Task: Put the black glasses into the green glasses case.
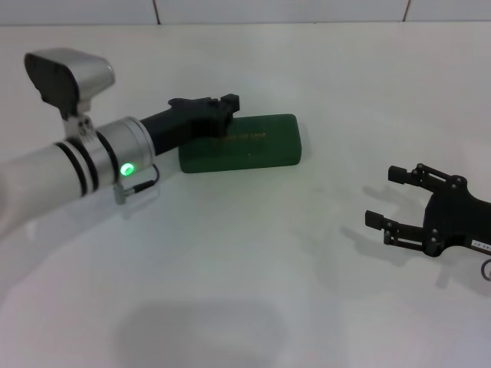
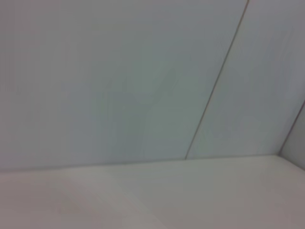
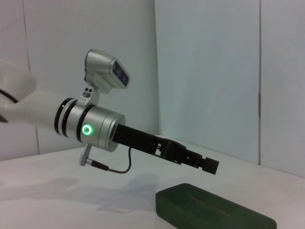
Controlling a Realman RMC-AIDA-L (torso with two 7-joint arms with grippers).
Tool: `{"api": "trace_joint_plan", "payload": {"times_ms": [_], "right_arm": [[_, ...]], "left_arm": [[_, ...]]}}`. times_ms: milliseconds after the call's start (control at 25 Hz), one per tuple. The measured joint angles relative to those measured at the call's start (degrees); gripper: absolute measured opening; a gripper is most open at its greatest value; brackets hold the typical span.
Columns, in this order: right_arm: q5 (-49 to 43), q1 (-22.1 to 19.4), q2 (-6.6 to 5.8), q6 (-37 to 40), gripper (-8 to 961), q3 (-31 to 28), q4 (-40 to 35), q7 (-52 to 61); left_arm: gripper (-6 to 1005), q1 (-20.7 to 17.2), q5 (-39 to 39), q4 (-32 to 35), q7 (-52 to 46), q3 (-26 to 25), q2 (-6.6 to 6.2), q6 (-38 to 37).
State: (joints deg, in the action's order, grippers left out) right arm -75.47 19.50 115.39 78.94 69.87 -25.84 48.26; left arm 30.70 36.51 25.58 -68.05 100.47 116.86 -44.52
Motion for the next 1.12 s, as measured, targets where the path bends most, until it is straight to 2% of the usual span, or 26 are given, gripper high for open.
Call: {"api": "trace_joint_plan", "payload": {"times_ms": [40,200,320,400,480,520,640,760,800,960,1120], "right_arm": [[0.0,0.0,0.0,0.0,813,0.0,0.0,0.0],[0.0,0.0,-0.07,0.1,813,0.0,0.0,0.0],[0.0,0.0,-0.08,0.3,813,-0.2,0.0,0.0],[0.0,0.1,-0.08,0.4,813,-0.6,0.0,0.0],[0.0,0.1,-0.11,0.9,813,-1.5,-0.2,0.1],[0.0,0.1,-0.16,1.5,813,-2.3,-0.2,0.1],[0.0,0.2,-0.59,3.8,813,-4.6,-0.1,0.6],[-0.2,0.2,-1.18,5.7,813,-5.4,-0.1,1.2],[-0.4,0.1,-2.05,8.1,813,-5.7,-0.2,1.6],[-1.7,-0.5,-2.56,11.0,813,-5.4,-0.1,1.3],[-6.0,-0.8,-1.53,11.8,813,-5.3,0.0,1.0]], "left_arm": [[59,0.6,2.3,0.0,-3.6,-0.1,-0.93,-0.2],[66,1.1,5.3,0.0,-8.5,-0.2,-3.18,-2.7],[167,0.6,5.8,0.1,-8.8,-1.5,-4.49,-5.1],[235,-0.7,7.1,0.1,-8.0,-4.8,-5.04,-8.4],[291,-1.9,8.9,0.3,-6.5,-8.0,-5.25,-12.1],[313,-1.9,8.9,0.3,-6.5,-8.0,-5.25,-12.1],[380,-6.4,15.6,1.2,2.0,-16.5,-5.54,-24.1],[446,-9.8,19.3,1.7,8.2,-21.1,-5.16,-30.5],[469,-11.3,20.5,1.8,9.9,-22.3,-4.97,-32.6],[595,-16.2,24.9,3.3,13.5,-23.9,-4.88,-37.6],[743,-19.9,28.6,3.6,15.9,-24.0,-4.81,-40.4]]}}
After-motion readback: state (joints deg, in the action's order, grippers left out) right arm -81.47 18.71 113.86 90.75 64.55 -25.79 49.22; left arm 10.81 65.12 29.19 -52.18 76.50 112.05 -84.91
